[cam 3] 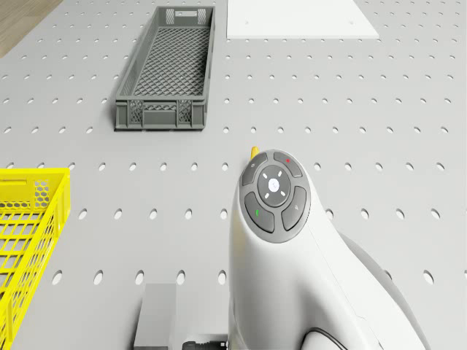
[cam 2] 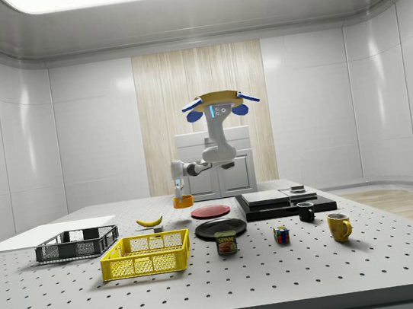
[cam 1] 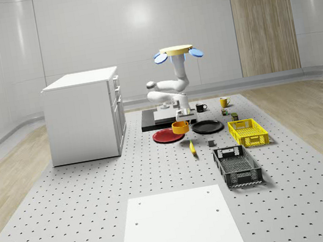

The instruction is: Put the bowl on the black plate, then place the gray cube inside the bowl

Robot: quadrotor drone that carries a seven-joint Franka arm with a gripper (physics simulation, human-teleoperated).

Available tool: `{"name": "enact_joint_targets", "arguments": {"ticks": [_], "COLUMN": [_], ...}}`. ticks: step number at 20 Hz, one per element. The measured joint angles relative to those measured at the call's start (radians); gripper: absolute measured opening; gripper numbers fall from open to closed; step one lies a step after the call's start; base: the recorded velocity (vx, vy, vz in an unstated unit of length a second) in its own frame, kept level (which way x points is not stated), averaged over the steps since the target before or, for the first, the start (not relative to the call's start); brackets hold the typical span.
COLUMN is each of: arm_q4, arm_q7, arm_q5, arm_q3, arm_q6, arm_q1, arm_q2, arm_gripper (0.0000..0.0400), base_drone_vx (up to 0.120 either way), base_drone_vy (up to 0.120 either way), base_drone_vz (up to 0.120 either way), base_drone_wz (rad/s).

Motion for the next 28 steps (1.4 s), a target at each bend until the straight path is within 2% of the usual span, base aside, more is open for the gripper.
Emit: {"name": "enact_joint_targets", "arguments": {"ticks": [28], "arm_q4": [0.001], "arm_q7": [0.002], "arm_q5": [0.004], "arm_q3": [0.001], "arm_q6": [0.009], "arm_q1": [-0.003], "arm_q2": [-0.010], "arm_gripper": [0.0100], "base_drone_vx": [-0.120], "base_drone_vy": [0.120], "base_drone_vz": [0.000], "base_drone_wz": [0.000]}}
